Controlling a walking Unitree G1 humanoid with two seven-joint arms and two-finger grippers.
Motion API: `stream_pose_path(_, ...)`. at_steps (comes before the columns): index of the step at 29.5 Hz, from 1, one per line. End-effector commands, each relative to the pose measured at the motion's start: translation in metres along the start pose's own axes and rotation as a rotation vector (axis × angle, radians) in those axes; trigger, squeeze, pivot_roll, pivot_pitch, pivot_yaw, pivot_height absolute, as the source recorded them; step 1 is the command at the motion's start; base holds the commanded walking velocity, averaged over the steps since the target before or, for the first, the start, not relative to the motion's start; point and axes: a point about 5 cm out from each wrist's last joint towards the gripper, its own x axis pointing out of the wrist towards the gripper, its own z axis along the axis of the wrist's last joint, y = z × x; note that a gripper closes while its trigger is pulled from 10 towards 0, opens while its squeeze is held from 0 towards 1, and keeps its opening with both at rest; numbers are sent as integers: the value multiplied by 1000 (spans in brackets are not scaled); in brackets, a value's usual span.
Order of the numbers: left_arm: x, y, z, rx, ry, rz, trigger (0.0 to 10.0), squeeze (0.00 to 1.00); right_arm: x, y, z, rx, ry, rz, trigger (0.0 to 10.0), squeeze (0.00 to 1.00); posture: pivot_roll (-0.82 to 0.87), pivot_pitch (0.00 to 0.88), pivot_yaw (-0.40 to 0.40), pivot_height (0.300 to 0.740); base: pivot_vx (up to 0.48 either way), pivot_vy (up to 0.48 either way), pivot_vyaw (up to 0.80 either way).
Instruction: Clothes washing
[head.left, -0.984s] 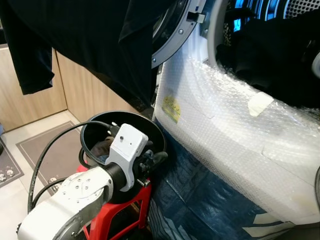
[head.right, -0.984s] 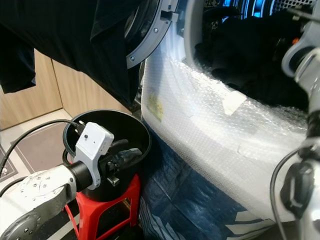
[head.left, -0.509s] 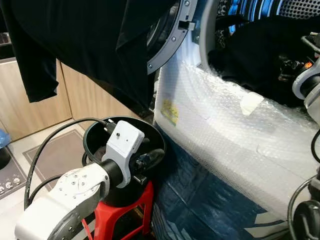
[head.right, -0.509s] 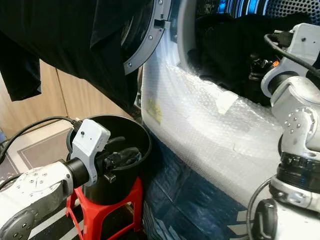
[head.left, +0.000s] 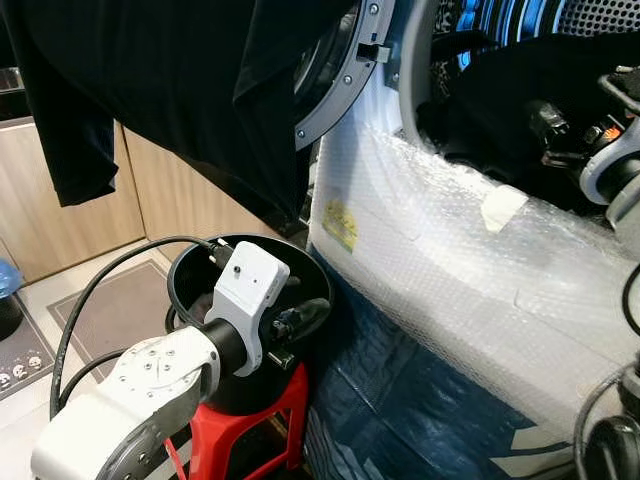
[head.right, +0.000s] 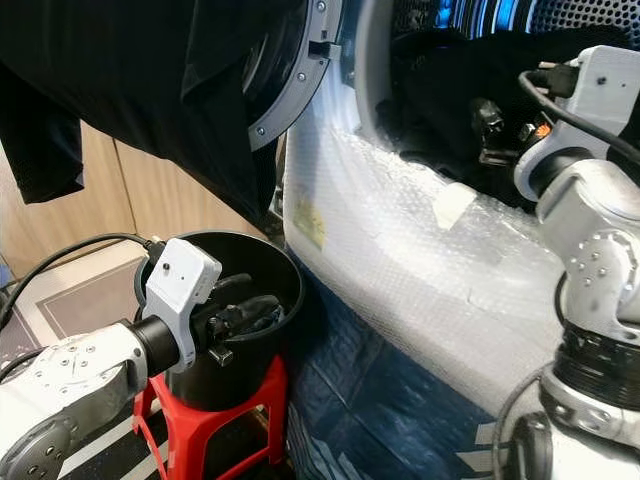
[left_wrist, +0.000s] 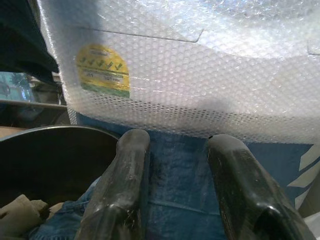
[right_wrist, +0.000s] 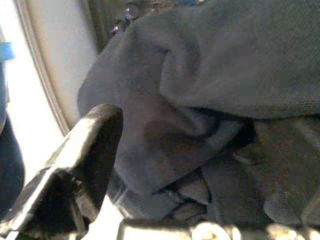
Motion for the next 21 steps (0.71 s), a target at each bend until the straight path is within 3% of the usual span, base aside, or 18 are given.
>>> stream_pose_path(1,0,-4,2,1,-7,-29,10000,0,-7,-4,8,-20,-32,19,10000,1000,-16,0,-181,740,0,0,0)
stream_pose_path(5,-1,-3,1,4,-8,-24,10000,0,-13,-13,15,-28,-46,84,10000,1000,-11,0,-181,740,0,0,0)
stream_pose_path(14,-3,1,2,12,-5,-8,10000,0,-25,-22,11,-64,35,231,10000,1000,0,0,-175,740,0,0,0)
stream_pose_path(15,-4,1,2,11,-4,-6,10000,0,-27,-25,10,-73,43,254,10000,0,1,0,-175,740,0,0,0)
stream_pose_path(19,-5,0,1,10,0,-4,10000,0,-35,-31,6,-80,85,339,10000,0,7,0,-175,740,0,0,0)
stream_pose_path(21,-6,0,1,11,2,-4,10000,0,-41,-24,6,-45,91,437,10000,0,7,0,-173,740,0,0,0)
